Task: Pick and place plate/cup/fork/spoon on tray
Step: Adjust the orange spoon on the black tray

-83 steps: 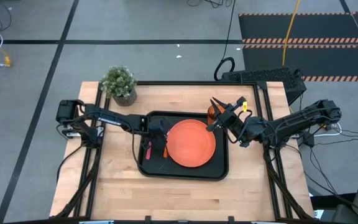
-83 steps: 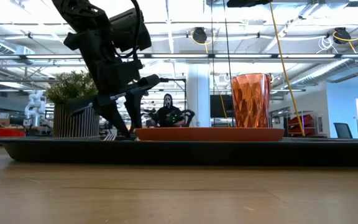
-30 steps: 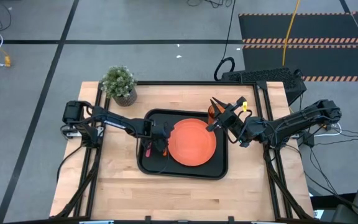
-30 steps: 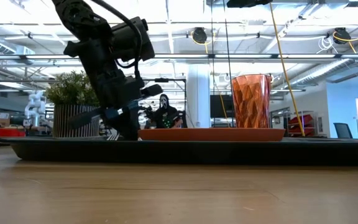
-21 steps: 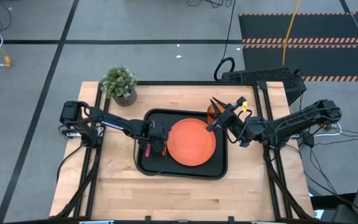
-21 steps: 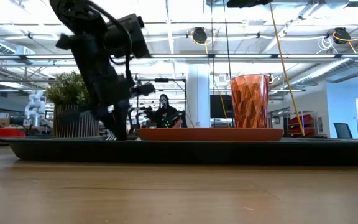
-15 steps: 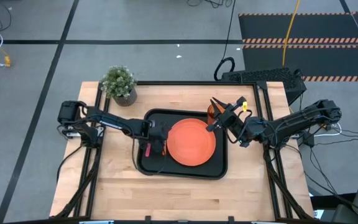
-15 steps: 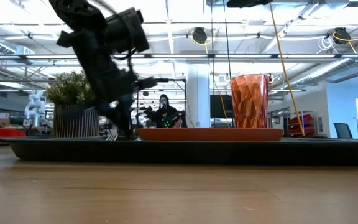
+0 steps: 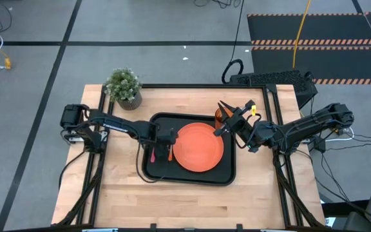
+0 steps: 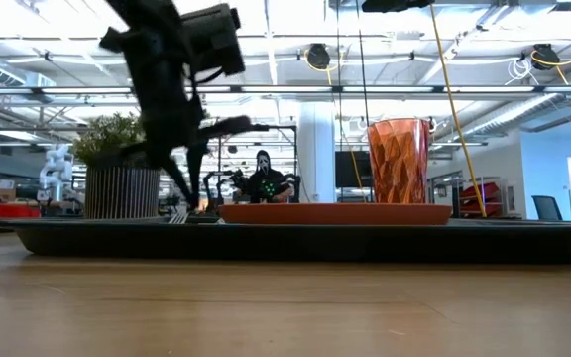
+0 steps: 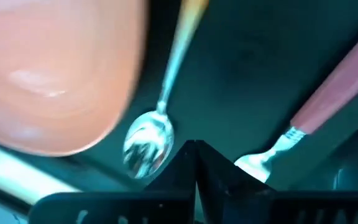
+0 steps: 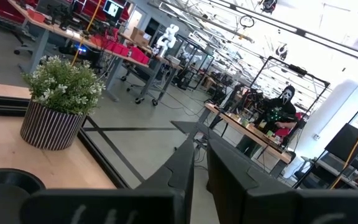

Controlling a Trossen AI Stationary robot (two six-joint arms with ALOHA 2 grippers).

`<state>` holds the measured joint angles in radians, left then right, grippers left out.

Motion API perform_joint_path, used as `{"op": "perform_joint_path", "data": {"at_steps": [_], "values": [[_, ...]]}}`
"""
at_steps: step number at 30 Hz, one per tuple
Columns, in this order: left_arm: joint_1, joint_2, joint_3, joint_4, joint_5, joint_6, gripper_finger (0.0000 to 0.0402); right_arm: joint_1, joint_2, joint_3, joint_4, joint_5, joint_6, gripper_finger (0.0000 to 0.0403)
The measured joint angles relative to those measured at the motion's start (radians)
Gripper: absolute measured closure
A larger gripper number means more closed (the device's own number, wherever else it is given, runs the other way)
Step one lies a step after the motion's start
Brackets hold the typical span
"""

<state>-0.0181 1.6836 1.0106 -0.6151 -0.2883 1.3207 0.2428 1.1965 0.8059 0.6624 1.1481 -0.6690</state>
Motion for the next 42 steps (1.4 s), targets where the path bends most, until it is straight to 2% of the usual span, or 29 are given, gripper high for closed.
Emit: {"op": "perform_joint_path", "data": {"at_steps": [5,10,15,25,32,42], "values": [[0.006,-0.001,0.128,-0.067,0.051,-0.069,0.0392,-0.001,0.000,0.000,0.005,0.000,-0.001,0.0367],[0.026,0.025,0.204,-0.199,0.080,-0.090,0.0398,-0.001,0.000,0.000,0.008,0.000,0.000,0.0367],[0.050,0.070,0.209,-0.253,0.107,-0.070,0.0399,-0.001,0.000,0.000,0.010,0.000,0.000,0.0367],[0.051,0.148,0.210,-0.205,0.123,0.073,0.0388,-0.001,0.000,0.000,0.007,0.001,-0.005,0.0367],[0.047,0.148,0.211,-0.129,0.120,0.037,0.0386,-0.001,0.000,0.000,0.007,0.002,-0.005,0.0367],[0.047,0.157,0.211,-0.141,0.123,0.044,0.0349,-0.001,0.000,0.000,0.007,0.003,-0.005,0.0367]]}}
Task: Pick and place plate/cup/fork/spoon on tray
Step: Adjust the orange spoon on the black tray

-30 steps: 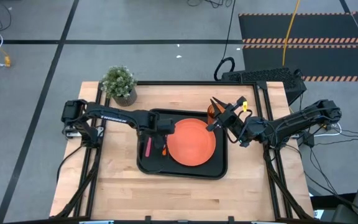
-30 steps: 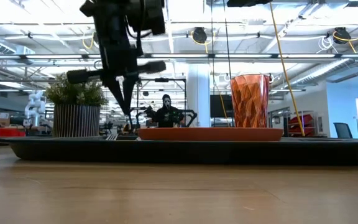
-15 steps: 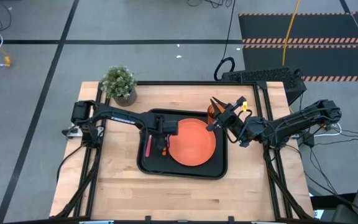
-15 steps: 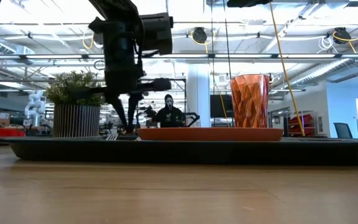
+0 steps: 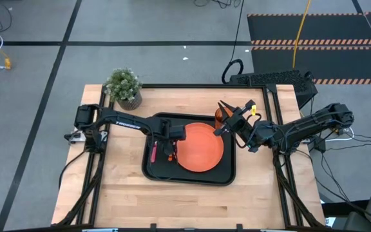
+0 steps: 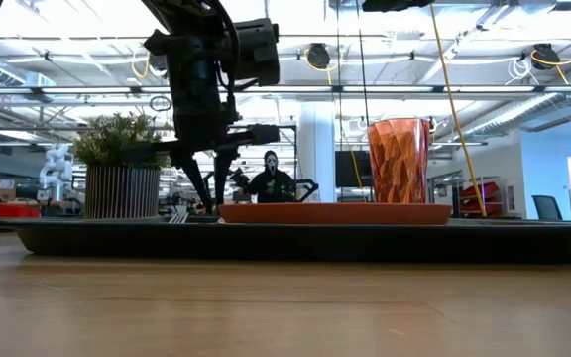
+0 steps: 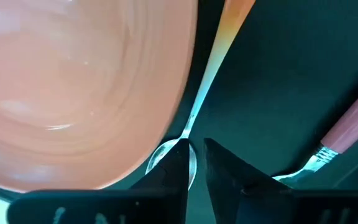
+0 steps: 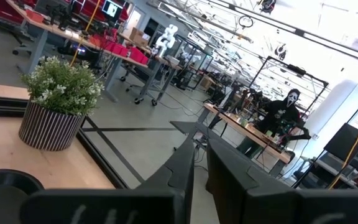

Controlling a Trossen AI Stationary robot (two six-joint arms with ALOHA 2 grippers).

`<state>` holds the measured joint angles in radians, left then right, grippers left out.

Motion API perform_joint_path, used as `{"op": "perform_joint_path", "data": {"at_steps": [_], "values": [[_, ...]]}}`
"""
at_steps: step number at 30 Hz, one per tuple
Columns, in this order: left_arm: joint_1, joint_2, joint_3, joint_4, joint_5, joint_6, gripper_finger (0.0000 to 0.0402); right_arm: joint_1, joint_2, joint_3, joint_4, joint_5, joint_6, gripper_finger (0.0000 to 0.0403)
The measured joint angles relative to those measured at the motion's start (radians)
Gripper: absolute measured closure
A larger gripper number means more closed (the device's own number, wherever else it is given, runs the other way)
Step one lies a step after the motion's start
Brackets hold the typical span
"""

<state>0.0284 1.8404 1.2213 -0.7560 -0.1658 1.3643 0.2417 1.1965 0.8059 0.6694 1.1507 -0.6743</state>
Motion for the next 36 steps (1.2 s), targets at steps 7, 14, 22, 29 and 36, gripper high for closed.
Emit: {"op": "perform_joint_path", "data": {"at_steps": [7,14,22,29,36], "values": [[0.000,0.000,0.000,0.005,0.002,0.027,0.0344,0.000,0.000,0.000,0.000,0.000,0.000,0.0367],[0.000,0.000,0.000,0.033,0.009,0.043,0.0344,0.000,0.000,0.000,0.000,-0.001,0.000,0.0367],[0.024,0.024,0.000,0.054,0.011,0.047,0.0344,0.000,0.000,0.000,0.000,-0.002,0.000,0.0367],[0.023,0.076,0.000,0.055,0.000,0.051,0.0344,0.000,0.000,0.000,0.000,-0.001,0.000,0.0367],[0.021,0.074,0.000,0.055,0.000,0.059,0.0344,0.000,0.000,0.000,0.000,0.000,-0.002,0.0367]]}}
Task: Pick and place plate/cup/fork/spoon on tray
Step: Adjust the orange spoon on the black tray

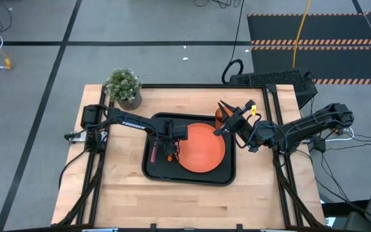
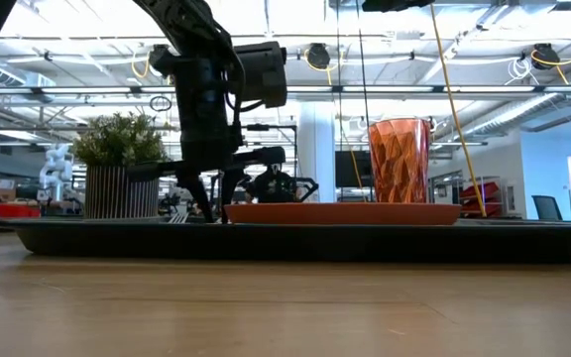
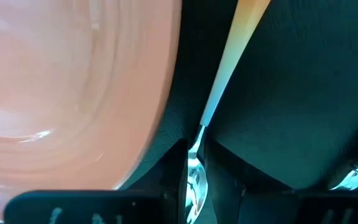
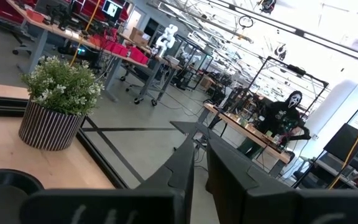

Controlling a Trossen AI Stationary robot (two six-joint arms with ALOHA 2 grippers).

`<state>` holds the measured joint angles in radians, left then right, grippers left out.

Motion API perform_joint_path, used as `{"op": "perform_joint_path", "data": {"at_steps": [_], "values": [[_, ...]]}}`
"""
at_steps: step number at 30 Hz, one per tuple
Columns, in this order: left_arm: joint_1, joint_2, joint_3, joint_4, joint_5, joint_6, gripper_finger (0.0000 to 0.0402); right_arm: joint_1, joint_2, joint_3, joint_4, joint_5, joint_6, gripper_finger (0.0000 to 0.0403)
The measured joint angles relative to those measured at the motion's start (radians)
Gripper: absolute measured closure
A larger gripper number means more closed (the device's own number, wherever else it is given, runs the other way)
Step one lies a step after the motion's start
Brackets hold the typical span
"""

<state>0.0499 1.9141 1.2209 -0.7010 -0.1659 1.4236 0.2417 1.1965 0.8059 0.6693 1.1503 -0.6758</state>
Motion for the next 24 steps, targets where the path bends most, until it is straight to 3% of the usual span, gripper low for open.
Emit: {"op": "perform_joint_path", "data": {"at_steps": [24], "values": [[-0.039,0.000,0.000,-0.091,-0.027,-0.100,0.0356,0.000,0.000,0.000,-0.001,0.001,0.001,0.0367]]}}
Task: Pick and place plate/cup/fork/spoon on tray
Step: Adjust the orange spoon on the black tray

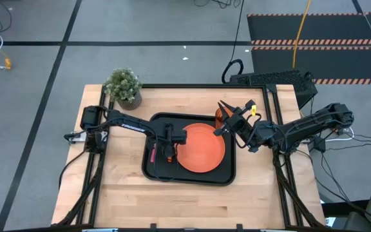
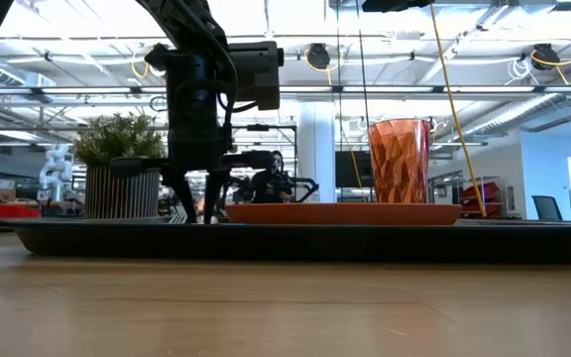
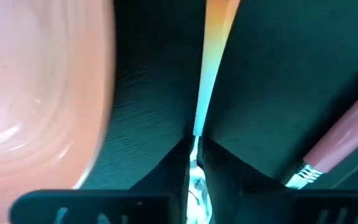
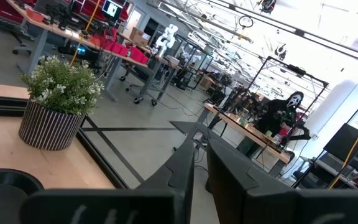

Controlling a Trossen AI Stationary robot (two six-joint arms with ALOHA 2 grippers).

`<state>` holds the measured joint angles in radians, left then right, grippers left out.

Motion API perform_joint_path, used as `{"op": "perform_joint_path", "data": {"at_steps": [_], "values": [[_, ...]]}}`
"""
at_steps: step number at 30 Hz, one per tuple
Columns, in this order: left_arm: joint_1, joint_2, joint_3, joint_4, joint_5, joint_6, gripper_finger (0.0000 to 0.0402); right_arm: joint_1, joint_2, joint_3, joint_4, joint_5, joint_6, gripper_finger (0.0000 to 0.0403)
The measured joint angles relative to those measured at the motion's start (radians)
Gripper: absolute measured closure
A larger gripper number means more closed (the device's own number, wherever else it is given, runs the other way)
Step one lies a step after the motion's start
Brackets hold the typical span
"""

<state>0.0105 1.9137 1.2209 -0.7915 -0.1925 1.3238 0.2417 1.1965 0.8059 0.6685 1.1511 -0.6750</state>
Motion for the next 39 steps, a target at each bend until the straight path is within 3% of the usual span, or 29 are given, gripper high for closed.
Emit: {"op": "perform_joint_path", "data": {"at_steps": [4,39], "values": [[-0.010,-0.001,0.000,-0.020,-0.003,-0.002,0.0392,0.000,0.000,0.000,-0.006,0.000,0.000,0.0367],[-0.072,-0.002,0.000,-0.051,-0.080,0.020,0.0401,0.000,0.000,0.000,-0.008,0.000,0.001,0.0367]]}}
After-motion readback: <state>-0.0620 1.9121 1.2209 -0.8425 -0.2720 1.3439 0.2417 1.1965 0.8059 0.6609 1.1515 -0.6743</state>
